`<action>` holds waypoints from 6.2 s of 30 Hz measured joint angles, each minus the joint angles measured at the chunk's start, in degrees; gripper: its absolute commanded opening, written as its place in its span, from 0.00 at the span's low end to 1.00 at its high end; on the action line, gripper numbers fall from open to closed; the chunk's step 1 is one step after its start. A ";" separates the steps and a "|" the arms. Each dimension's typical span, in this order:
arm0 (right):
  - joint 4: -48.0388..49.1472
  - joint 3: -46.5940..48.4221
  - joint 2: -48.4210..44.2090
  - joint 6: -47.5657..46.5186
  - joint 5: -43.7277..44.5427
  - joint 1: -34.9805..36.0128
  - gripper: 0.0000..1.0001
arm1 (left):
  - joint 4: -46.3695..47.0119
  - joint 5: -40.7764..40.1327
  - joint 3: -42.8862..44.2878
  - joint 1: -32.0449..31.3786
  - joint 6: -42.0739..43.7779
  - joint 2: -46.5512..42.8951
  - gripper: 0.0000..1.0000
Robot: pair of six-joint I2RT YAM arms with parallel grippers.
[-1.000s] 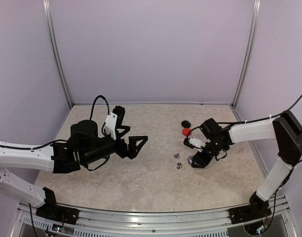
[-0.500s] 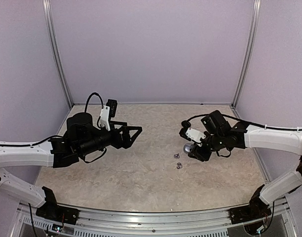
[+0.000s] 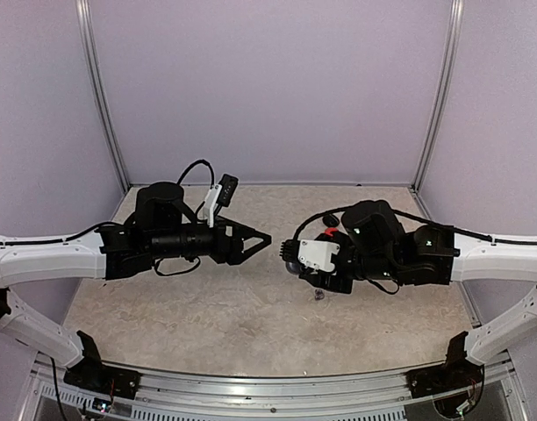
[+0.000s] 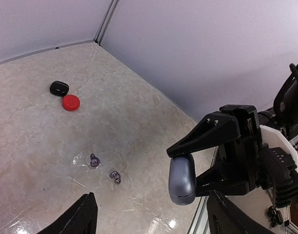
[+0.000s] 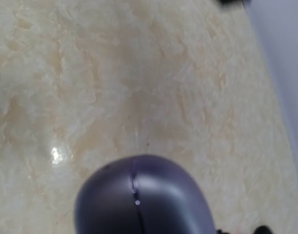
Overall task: Insert the wireless bluetooth earbuds into the charging case
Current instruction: Pass from the right arm to the left, then pass from the left arm to the right
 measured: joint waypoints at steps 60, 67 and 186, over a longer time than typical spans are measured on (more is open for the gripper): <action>20.20 -9.11 -10.12 2.60 6.60 5.46 1.00 | -0.74 6.93 2.10 -3.39 6.56 0.85 0.22; 25.44 -14.64 -15.08 10.88 -8.70 -0.35 1.00 | 6.05 7.21 -2.29 -3.67 10.73 -4.79 0.23; 36.50 -9.03 -6.99 31.39 -46.07 -5.46 0.18 | 25.62 8.52 -5.88 -10.29 20.92 -2.91 0.59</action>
